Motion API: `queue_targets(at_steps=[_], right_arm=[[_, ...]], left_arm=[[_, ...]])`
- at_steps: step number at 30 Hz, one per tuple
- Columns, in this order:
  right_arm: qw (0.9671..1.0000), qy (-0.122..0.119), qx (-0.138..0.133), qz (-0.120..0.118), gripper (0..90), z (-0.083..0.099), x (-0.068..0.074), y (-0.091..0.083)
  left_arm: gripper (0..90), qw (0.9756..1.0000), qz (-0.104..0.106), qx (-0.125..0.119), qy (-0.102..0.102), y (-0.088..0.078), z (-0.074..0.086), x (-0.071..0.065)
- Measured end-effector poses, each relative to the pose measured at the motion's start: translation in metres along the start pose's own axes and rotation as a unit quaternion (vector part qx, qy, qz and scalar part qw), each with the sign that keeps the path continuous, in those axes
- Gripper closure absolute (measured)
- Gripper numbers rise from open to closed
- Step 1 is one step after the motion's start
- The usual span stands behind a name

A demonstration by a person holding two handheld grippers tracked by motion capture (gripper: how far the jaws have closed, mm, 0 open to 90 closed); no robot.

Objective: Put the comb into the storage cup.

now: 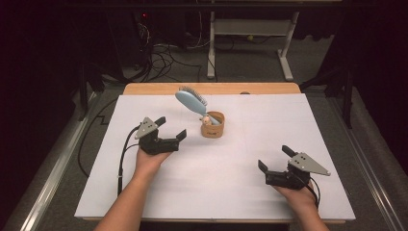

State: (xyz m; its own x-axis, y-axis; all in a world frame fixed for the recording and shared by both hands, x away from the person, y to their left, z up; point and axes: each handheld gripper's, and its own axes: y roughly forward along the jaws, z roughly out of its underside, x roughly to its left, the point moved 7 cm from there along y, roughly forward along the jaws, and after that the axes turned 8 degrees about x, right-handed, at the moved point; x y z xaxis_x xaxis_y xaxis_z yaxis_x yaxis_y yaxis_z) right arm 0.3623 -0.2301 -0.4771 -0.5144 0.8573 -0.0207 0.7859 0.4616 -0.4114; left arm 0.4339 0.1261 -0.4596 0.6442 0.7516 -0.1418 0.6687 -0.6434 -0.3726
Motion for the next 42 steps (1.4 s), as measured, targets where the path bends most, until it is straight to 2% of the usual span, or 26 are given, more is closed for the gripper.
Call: queue_targets(at_steps=[16,25,31,36,42], right_arm=[[1.0000,0.003,0.000,0.003,0.6,0.001,-0.001,-0.001],[1.0000,0.003,0.000,0.007,0.6,0.001,-0.001,-0.003],[0.9999,0.003,0.000,0.010,0.6,0.001,-0.002,-0.004],[0.9999,0.005,-0.002,0.015,0.6,0.002,-0.003,-0.008],[0.9998,0.008,-0.008,0.019,0.6,0.001,-0.004,-0.013]], left_arm=[[1.6,0.9996,-0.010,0.015,0.020,-0.047,0.039,0.000],[1.2,0.9993,-0.010,0.013,0.035,-0.080,0.051,-0.006],[0.5,0.9991,-0.017,0.011,0.037,-0.100,0.058,-0.003],[0.4,0.9991,-0.017,-0.001,0.038,-0.109,0.059,-0.003],[0.4,0.9989,-0.018,-0.006,0.044,-0.107,0.057,-0.001]])
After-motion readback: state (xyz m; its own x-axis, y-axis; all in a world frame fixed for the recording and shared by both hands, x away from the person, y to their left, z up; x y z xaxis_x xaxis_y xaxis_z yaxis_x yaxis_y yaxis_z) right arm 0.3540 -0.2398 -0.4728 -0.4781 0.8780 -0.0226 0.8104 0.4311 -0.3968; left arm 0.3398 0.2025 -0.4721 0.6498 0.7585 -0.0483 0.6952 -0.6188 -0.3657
